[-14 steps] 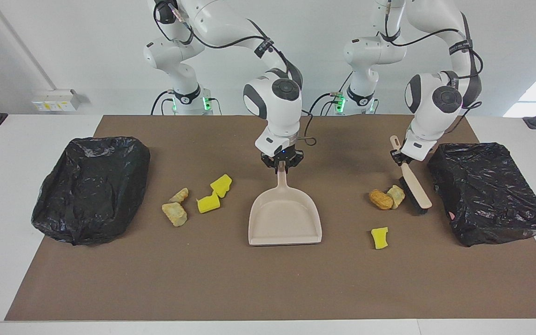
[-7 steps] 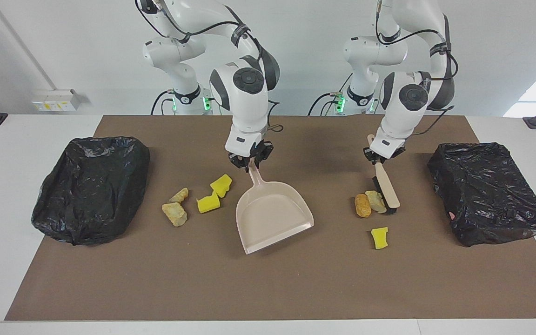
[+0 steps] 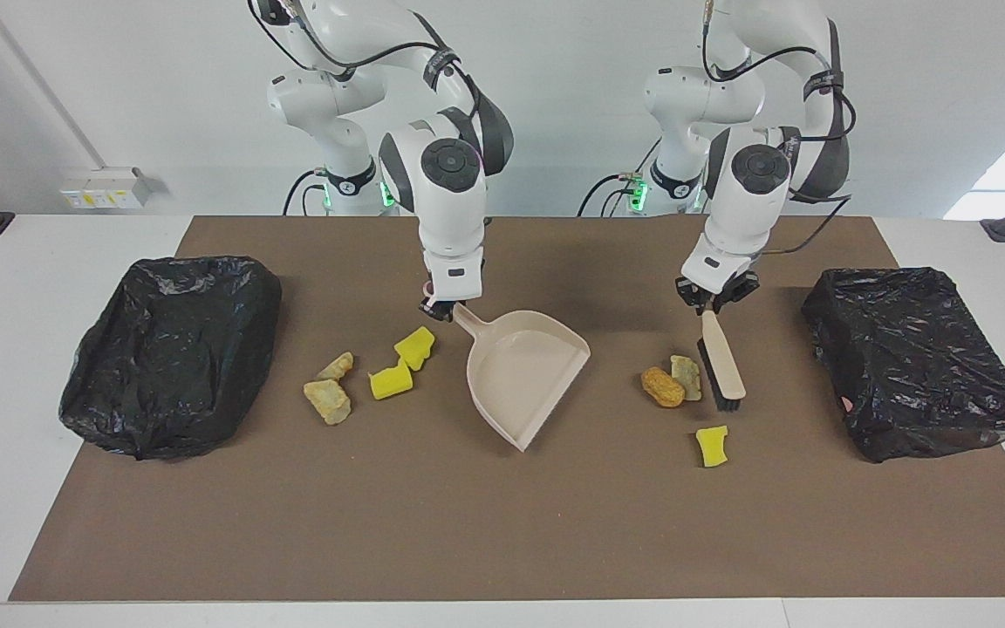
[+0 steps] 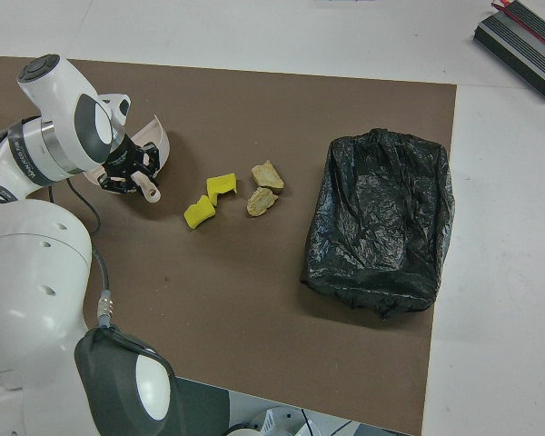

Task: Sweep and dump trash in bin
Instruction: 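Sweep the chunks and sponges into the dustpan with the left gripper's brush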

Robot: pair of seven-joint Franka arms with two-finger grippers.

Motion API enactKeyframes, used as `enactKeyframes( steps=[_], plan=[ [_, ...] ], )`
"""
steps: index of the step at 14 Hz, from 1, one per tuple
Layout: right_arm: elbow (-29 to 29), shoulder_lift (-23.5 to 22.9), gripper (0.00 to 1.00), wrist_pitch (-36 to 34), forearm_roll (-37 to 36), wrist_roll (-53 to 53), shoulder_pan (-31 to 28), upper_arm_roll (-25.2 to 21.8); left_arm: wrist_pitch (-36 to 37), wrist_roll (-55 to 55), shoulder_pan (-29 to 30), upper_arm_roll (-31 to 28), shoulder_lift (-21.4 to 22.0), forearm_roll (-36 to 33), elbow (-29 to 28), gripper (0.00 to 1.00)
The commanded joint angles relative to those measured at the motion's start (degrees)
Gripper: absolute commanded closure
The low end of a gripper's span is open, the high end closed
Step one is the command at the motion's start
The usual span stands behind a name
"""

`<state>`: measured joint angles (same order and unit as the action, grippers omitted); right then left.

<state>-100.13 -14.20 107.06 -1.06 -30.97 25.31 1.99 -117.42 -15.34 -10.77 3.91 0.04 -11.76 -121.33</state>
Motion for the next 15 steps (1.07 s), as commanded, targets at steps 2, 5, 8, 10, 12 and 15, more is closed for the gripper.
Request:
enactKeyframes(
  steps=[2,5,8,10,12,15],
  plan=[
    [-2.4,1.5,1.00,0.6,-0.1,-15.2,-3.2,0.4,1.8,5.9,1.1,0.0,-9.3,-5.1,14.1,1.00],
    [-3.0,1.2,1.00,2.5,-1.3,-17.8,-2.8,0.4,-0.2,16.6,2.4,0.1,-10.0,-4.8,14.5,1.00],
    [-4.1,0.7,1.00,5.2,-5.4,-20.3,-2.5,0.4,-2.6,19.4,2.9,0.0,-15.2,-5.6,18.0,1.00],
    [-4.3,0.1,1.00,5.8,-9.4,-21.1,-2.4,0.5,-3.0,20.9,3.3,0.0,-16.7,-7.8,18.5,1.00],
    [-4.4,0.1,1.00,6.1,-10.6,-21.3,-2.4,0.5,-3.3,23.6,4.5,0.0,-16.9,-8.0,17.7,1.00],
    [-4.4,-1.3,1.00,8.1,-11.0,-21.1,-1.0,0.5,-5.2,23.6,4.8,0.0,-14.6,-7.6,11.9,1.00]
  ],
)
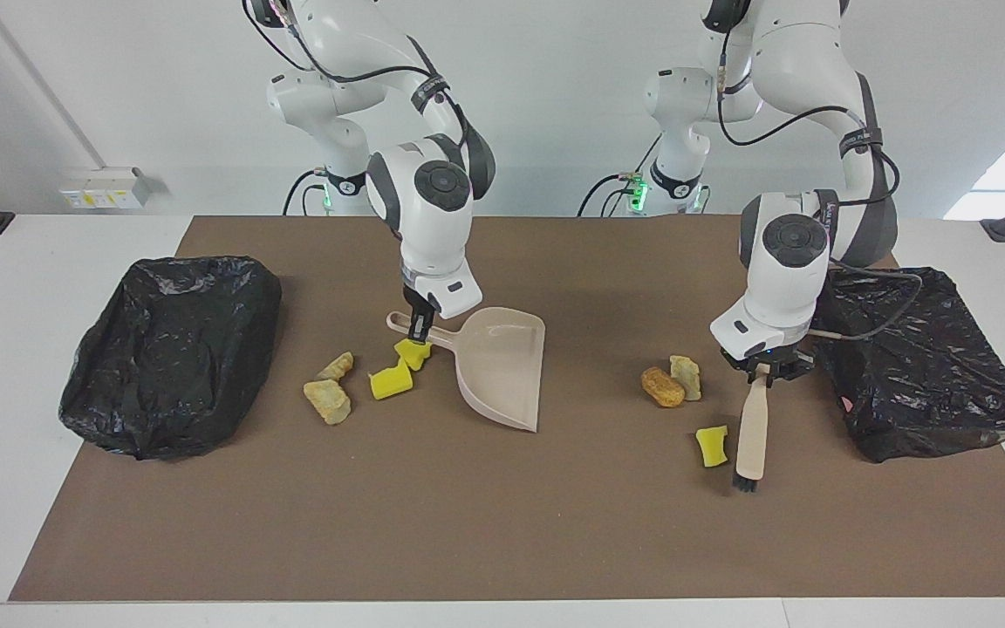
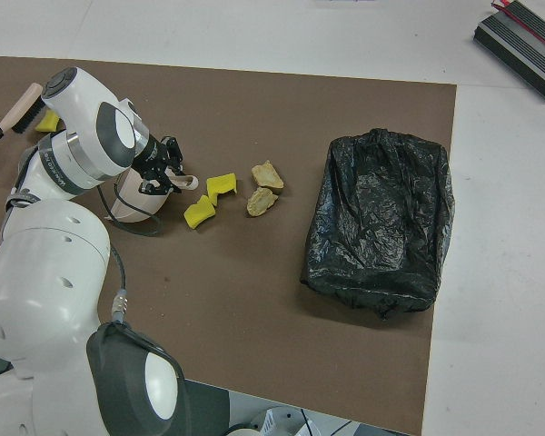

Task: Sweep and dump trash in bin
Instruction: 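Sweep the chunks and sponges into the dustpan with the left gripper's brush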

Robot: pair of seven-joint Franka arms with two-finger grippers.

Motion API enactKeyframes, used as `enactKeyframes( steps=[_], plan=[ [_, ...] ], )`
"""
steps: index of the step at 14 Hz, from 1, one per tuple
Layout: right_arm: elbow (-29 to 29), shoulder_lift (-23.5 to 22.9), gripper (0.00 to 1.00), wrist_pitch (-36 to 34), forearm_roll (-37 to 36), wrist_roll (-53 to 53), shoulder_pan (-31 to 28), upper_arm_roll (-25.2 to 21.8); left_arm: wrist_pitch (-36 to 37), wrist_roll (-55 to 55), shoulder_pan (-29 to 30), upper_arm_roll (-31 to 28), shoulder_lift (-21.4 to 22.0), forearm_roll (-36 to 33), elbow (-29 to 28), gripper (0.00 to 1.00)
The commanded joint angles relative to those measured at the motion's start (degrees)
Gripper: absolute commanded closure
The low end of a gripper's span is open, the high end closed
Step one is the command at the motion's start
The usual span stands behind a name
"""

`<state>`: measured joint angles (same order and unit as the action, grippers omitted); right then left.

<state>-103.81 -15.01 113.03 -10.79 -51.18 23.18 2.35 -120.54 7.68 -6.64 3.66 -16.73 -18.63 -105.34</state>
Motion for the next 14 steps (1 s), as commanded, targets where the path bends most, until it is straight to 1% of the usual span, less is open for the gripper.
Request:
enactKeyframes(
  steps=[1,3,4,5,6,7,10,14],
  plan=[
    [-0.6,-0.8,1.00,3.0,-1.2,-0.9,1.5,0.1,-3.1,0.4,0.8,0.3,3.4,-0.6,-6.6,1.00],
    [-0.7,-1.3,1.00,3.6,-1.2,-1.4,1.4,0.2,-2.9,-0.8,0.3,0.3,6.9,-0.6,-12.6,1.00],
    [-0.9,-1.3,1.00,3.7,-0.8,-1.5,1.3,0.3,-2.8,-4.4,0.0,0.4,8.2,-0.6,-14.9,1.00],
    [-1.0,-1.3,1.00,3.6,-0.5,-1.5,1.4,0.3,-2.5,-9.1,-0.1,0.6,8.8,-0.6,-16.0,1.00],
    [-1.0,-1.1,1.00,3.4,-0.5,-1.5,1.7,0.4,-1.8,-11.2,-0.9,0.7,9.6,-0.5,-17.0,1.00],
    [-1.5,-0.9,1.00,3.5,-0.5,-1.6,1.8,0.5,-0.8,-11.6,-2.1,0.7,10.0,0.0,-17.4,1.00],
    [-1.8,-0.8,1.00,3.7,-0.5,-3.6,1.7,0.5,3.5,-15.6,-5.1,0.7,10.8,6.7,-17.5,1.00],
    [-2.5,-0.9,1.00,5.5,-0.5,-3.3,1.8,0.5,3.9,-21.5,-10.5,0.8,11.4,10.9,-17.5,1.00]
  ],
)
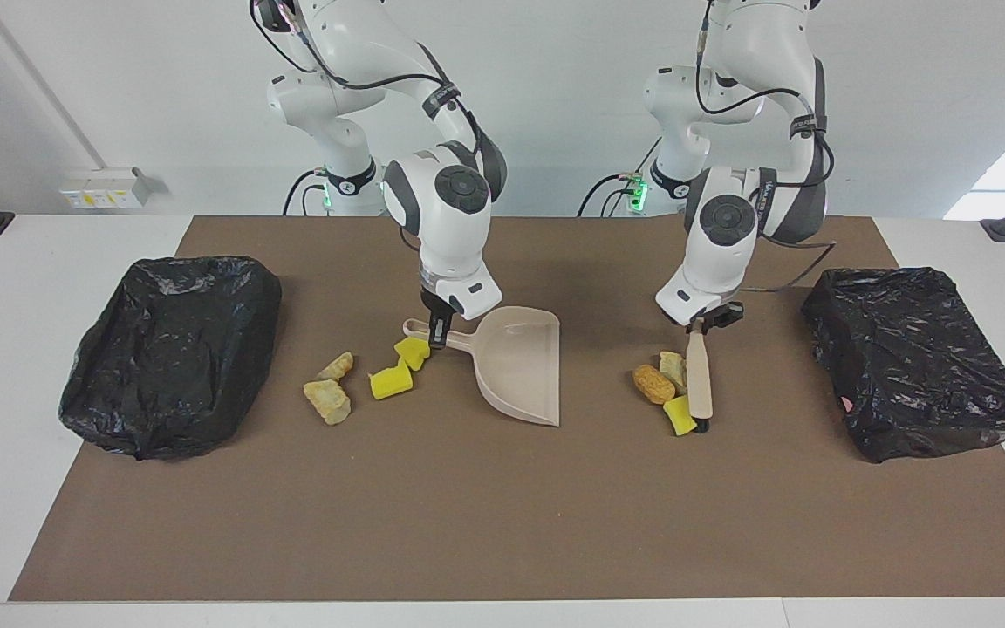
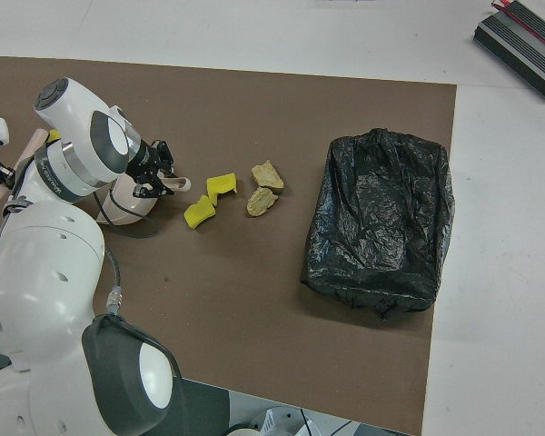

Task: Sweep and dump trash in bin
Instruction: 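Sweep the chunks and sponges into the dustpan with the left gripper's brush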

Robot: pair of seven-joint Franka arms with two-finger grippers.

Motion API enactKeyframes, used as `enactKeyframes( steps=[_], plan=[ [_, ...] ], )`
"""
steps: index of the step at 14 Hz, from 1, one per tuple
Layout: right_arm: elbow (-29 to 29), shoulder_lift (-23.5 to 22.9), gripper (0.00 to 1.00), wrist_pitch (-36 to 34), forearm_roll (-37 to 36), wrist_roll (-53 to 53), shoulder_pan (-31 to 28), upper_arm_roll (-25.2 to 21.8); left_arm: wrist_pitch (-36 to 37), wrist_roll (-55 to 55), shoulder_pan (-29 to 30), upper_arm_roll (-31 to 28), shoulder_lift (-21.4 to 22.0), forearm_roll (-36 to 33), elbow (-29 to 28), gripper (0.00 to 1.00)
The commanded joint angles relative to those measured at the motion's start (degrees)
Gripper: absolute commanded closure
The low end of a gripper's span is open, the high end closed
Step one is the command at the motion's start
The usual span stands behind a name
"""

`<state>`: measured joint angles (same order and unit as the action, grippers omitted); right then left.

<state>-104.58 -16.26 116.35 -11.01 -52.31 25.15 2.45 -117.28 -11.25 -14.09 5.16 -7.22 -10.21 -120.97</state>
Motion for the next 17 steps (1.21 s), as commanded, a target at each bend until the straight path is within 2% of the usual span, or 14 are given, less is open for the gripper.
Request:
enactKeyframes(
  steps=[1,6,10,13,17],
  plan=[
    [-1.9,0.3,1.00,2.6,-0.2,-1.9,-0.2,0.4,0.6,-4.2,-4.7,-0.7,1.9,4.3,-1.9,1.00],
    [-2.9,0.0,1.00,5.5,1.6,-1.5,0.0,0.5,0.0,-10.5,-14.7,-0.7,3.2,12.9,-2.4,1.00],
    [-3.1,-0.4,1.00,6.7,1.9,0.9,1.1,0.5,-0.1,-14.2,-21.1,-0.6,3.2,16.4,-0.7,1.00],
    [-3.1,-0.5,1.00,6.7,1.9,1.1,1.0,0.5,-0.1,-14.8,-20.1,-0.7,3.4,20.8,1.5,1.00],
    [-2.8,-0.5,1.00,6.4,2.0,0.8,0.7,0.5,1.6,-12.2,-14.8,-0.7,5.7,21.3,2.9,1.00]
  ],
)
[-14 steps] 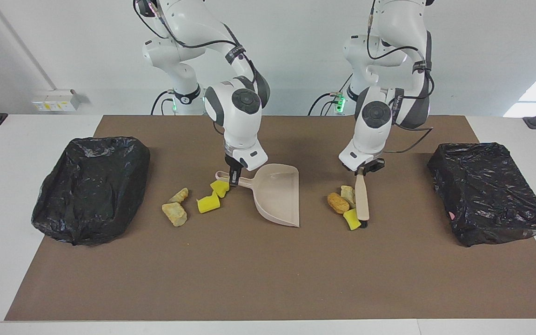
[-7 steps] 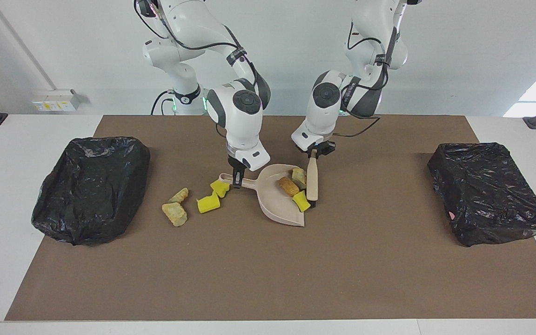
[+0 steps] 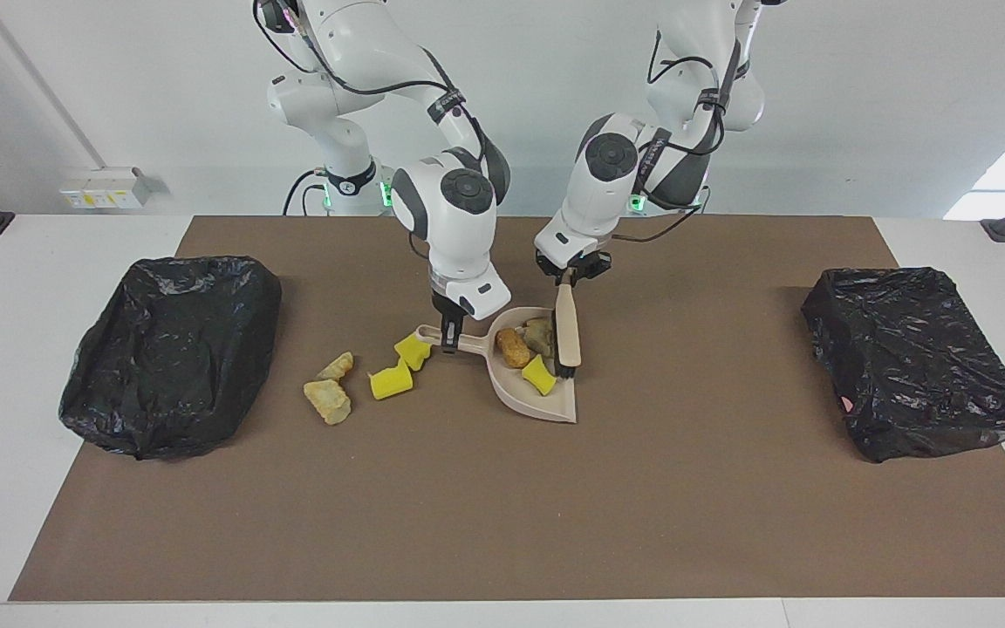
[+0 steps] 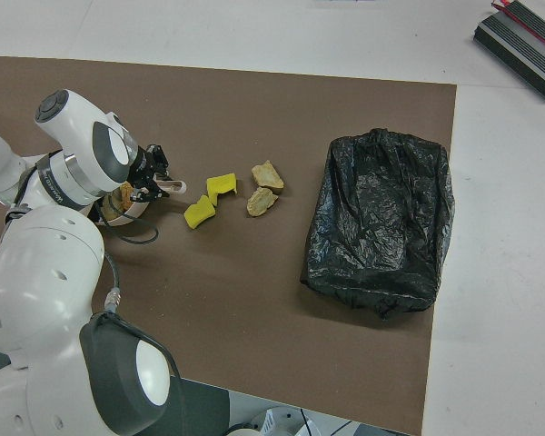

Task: Sweep and dump trash in bin
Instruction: 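Carry the loaded dustpan to the black bag with the right gripper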

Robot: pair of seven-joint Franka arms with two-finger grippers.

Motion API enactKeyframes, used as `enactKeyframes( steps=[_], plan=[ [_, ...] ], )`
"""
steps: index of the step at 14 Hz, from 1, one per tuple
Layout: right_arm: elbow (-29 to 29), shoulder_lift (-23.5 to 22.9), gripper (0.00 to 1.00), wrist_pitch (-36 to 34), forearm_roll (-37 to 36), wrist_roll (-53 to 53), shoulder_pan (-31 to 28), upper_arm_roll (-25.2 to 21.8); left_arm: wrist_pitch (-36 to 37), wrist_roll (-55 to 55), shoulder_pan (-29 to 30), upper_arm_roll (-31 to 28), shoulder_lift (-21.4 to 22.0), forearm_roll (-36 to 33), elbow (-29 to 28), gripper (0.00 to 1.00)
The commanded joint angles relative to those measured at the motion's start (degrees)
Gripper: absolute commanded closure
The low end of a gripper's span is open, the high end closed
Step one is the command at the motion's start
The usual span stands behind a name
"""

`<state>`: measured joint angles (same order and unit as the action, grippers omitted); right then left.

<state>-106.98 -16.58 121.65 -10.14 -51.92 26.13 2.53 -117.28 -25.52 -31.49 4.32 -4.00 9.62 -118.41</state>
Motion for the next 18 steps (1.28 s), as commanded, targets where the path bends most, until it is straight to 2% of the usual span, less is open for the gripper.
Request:
enactKeyframes(
  steps=[1,5,9,11,13,16,18],
  plan=[
    [-0.2,0.2,1.00,0.5,1.0,0.2,-0.6,0.5,3.4,2.8,3.8,0.1,3.6,1.5,0.9,1.00],
    [0.2,3.2,1.00,-3.6,1.1,-0.2,-1.0,0.4,14.9,6.1,8.5,-0.5,9.9,1.5,3.7,1.00],
    [0.7,6.8,1.00,-8.7,2.0,-5.9,-4.5,0.5,22.2,0.4,9.3,-0.4,14.1,0.1,-0.3,1.00],
    [1.9,8.0,1.00,-11.5,6.1,-13.2,-7.7,0.3,20.3,-0.1,8.6,-0.3,18.5,-0.2,-6.5,1.00],
    [3.6,8.3,1.00,-13.2,6.3,-18.9,-11.0,0.3,16.4,-0.1,7.6,0.6,23.1,-0.2,-13.3,1.00],
    [6.4,8.6,1.00,-17.2,6.3,-25.8,-15.0,0.1,10.1,-2.6,0.4,1.3,22.6,-0.1,-17.5,1.00],
    [8.2,8.7,1.00,-19.4,6.2,-30.9,-17.9,-0.2,3.2,-5.5,-4.3,1.2,20.4,-0.1,-20.5,1.00]
  ],
)
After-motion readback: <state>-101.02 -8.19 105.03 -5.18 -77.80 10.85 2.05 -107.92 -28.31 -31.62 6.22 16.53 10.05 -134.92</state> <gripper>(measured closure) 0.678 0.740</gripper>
